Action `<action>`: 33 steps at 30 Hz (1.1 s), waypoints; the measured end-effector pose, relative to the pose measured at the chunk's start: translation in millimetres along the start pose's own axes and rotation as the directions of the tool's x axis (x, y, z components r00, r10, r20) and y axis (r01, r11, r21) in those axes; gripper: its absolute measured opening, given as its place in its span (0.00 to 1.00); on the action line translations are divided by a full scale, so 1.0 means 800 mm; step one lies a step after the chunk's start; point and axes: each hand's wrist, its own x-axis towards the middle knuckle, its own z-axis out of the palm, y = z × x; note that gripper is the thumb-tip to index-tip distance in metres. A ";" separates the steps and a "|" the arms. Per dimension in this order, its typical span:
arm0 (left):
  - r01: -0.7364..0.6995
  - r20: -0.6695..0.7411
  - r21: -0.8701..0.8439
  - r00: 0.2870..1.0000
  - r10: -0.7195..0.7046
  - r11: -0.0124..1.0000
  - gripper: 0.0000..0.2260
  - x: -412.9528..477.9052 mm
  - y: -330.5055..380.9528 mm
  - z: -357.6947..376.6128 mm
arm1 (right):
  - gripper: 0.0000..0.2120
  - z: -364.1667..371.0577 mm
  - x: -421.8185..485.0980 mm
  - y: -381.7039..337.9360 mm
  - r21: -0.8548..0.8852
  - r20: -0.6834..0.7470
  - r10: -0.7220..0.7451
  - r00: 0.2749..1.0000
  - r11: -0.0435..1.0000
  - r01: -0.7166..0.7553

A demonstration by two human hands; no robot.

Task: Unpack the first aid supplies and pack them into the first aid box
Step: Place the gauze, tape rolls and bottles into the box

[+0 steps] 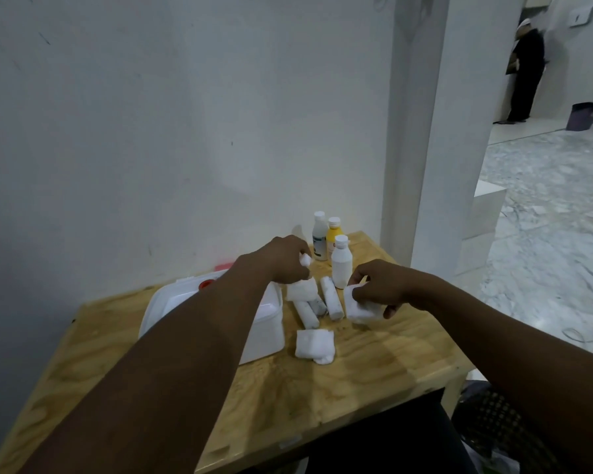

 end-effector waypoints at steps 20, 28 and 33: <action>0.083 0.000 0.374 0.996 -0.089 0.924 0.21 0.023 0.002 0.046 | 0.14 0.012 0.013 0.022 0.055 0.027 -0.026 0.999 0.998 0.025; 0.064 -0.216 0.119 0.976 -0.037 0.991 0.17 0.016 -0.004 0.007 | 0.12 -0.007 0.011 0.009 0.184 -0.137 -0.131 0.982 0.971 0.156; -0.059 -0.403 -0.217 0.914 -0.035 0.974 0.10 -0.012 -0.031 -0.033 | 0.11 -0.008 0.011 -0.016 0.273 -0.327 -0.207 0.922 0.913 0.302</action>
